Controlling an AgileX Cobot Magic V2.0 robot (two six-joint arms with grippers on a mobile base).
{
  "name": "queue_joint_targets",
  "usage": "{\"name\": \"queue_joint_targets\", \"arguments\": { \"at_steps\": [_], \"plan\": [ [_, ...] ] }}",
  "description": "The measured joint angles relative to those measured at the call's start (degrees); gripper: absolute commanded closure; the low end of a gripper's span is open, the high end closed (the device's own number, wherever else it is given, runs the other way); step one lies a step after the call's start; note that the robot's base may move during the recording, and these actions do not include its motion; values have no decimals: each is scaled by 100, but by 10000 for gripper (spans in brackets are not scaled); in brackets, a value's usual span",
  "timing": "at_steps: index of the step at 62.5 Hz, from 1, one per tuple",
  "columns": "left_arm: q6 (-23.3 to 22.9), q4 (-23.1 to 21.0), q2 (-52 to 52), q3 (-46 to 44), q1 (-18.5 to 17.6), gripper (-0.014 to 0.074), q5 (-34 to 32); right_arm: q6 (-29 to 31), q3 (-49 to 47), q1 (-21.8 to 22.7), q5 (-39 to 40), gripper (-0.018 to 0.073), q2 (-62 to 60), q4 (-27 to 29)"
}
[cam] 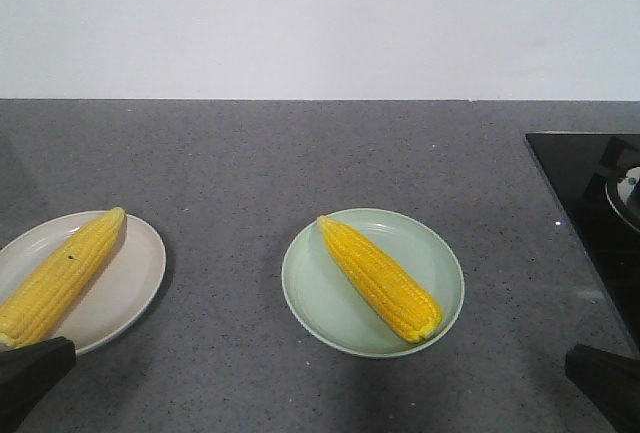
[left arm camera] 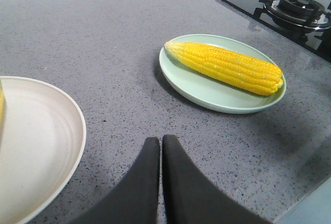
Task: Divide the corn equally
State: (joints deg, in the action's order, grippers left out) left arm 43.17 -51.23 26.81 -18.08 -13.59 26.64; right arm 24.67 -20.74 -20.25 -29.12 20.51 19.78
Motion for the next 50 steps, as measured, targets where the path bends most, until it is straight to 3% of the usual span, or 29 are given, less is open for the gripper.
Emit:
{"name": "queue_joint_targets", "arguments": {
  "at_steps": [50],
  "plan": [
    [0,-11,-6,4,0,603,0,-16,18,0,-30,565,0,18]
  ]
}}
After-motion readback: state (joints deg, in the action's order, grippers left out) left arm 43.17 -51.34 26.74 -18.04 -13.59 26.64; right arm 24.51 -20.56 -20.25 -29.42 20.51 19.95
